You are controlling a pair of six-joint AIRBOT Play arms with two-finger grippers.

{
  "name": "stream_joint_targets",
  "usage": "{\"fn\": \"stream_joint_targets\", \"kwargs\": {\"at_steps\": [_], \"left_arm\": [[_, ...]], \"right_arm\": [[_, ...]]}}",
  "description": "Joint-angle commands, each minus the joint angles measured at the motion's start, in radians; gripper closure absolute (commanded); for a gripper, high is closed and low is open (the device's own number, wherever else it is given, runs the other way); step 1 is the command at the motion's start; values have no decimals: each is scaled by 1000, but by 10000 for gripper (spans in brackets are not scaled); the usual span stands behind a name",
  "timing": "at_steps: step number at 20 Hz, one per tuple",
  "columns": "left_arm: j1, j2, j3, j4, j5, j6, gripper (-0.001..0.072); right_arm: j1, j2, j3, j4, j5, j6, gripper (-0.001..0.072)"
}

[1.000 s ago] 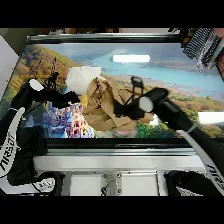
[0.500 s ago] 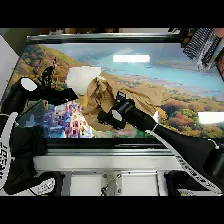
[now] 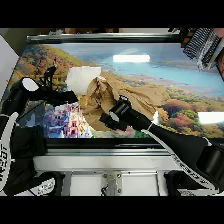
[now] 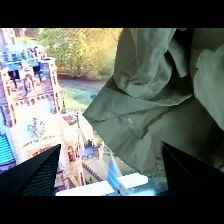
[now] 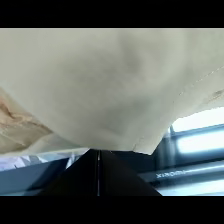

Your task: Fold the clothes and pants, and hang the long-sleeved shirts on hangers.

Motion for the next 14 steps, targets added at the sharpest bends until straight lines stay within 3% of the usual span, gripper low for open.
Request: {"fn": "stream_joint_targets", "kwargs": {"at_steps": [1, 3, 5, 6, 7, 8, 10, 14], "left_arm": [[-77, -25, 0, 43, -14, 103, 33], [-138, -52, 0, 68, 1, 127, 33], [-171, -71, 0, 86, 44, 126, 33], [-179, -77, 0, 85, 65, 124, 33], [-183, -82, 0, 85, 78, 123, 33], [-182, -83, 0, 85, 77, 122, 33], [-182, -81, 0, 85, 71, 99, 33], [-182, -81, 0, 84, 45, 79, 33]], "right_arm": [[0, 42, 1, -17, 62, -188, 698], [0, 84, 1, -75, 130, -230, 698], [-2, 115, 1, -84, 71, -228, 695], [-3, 123, 1, -78, 3, -229, 618], [-5, 124, 1, -63, -57, -229, 264], [-5, 119, 1, -56, -107, -228, -8], [-7, 98, 2, -46, -155, -163, 138], [-6, 22, 1, -50, -174, 27, 138]]}}
